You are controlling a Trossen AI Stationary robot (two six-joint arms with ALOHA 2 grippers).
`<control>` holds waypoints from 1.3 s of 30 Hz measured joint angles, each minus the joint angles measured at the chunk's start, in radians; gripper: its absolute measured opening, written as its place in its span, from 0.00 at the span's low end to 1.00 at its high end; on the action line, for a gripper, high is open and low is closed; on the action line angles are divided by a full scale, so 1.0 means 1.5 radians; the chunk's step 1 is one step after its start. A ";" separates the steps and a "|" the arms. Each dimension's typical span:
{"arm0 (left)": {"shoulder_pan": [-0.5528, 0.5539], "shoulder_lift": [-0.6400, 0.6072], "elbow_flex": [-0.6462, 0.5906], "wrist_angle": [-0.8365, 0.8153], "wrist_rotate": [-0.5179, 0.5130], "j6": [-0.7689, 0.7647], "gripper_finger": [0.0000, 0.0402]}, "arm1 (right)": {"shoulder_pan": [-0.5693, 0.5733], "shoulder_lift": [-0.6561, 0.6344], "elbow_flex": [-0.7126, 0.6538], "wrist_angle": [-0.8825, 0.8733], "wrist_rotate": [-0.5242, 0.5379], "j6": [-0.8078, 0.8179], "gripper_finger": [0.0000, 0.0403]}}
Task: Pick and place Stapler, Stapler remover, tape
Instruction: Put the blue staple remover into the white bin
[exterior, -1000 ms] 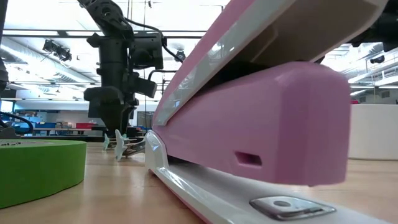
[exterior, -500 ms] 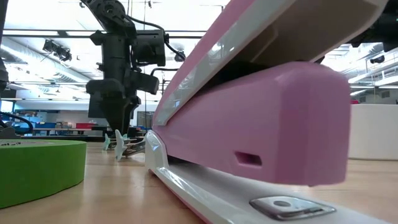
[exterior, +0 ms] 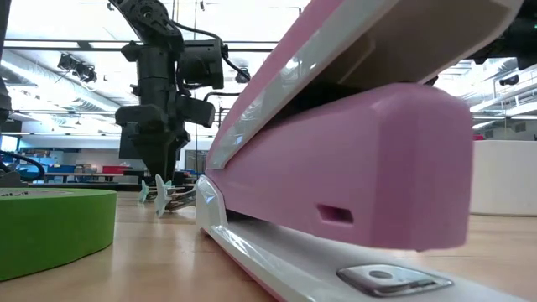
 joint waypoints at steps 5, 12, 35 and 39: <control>0.000 0.022 -0.001 -0.003 0.004 -0.008 0.44 | 0.000 0.000 0.000 -0.001 0.000 0.000 0.54; 0.001 0.064 0.002 0.008 0.006 -0.009 0.40 | 0.000 0.000 0.000 -0.001 0.000 0.000 0.54; 0.000 0.005 0.185 0.085 0.020 0.028 0.09 | 0.000 0.049 0.000 0.016 0.075 0.000 0.54; 0.001 0.001 0.239 0.233 0.159 0.083 0.09 | 0.000 0.081 0.000 0.092 0.064 -0.013 0.54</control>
